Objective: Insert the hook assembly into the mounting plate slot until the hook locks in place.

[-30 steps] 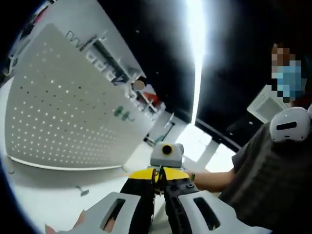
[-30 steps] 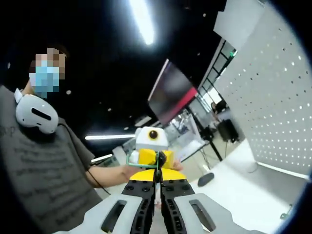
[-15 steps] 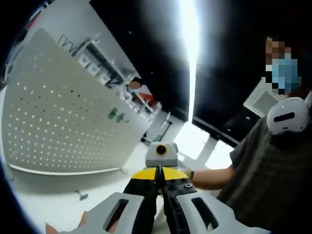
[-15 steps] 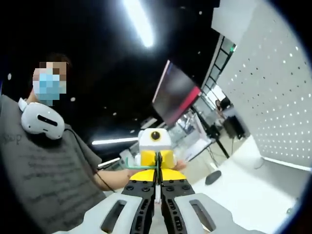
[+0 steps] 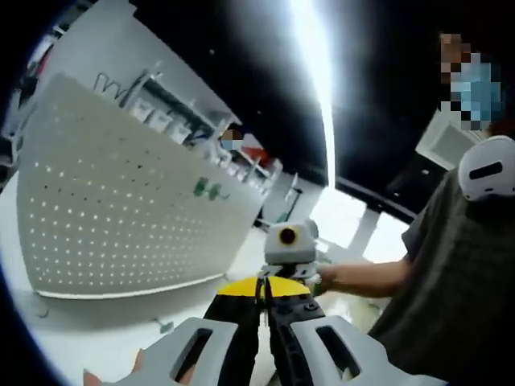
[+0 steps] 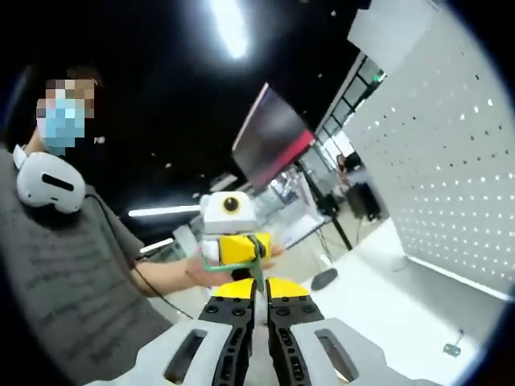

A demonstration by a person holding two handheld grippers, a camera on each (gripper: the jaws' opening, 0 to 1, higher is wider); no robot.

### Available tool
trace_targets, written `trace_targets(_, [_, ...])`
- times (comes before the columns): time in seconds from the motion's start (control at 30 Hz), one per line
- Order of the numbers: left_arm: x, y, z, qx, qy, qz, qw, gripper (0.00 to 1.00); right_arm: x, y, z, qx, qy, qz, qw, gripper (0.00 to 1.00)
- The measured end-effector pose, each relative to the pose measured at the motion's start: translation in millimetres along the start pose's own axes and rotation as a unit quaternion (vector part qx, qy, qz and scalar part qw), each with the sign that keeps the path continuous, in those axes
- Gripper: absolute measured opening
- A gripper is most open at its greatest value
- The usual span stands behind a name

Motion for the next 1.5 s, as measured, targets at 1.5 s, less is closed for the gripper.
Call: trace_targets(1.5, [-1.6, 1, 32.9, -0.058, 0.02, -0.211, 0.9755, 0.01, -25, -35, 14.5, -0.052, 0.21, 0.279, 0.9354, 0.09])
Point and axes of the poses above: the point that each gripper's makers call its tool centre point, and the gripper's own axes: y roughly backward along the fingers, x roughly to its right, z roughly out of its underside, the point moved 10 cm from there along y, roughly backward along the fingers, and after that the axes turned 13 degrees about -y, right-handed, at the moved point
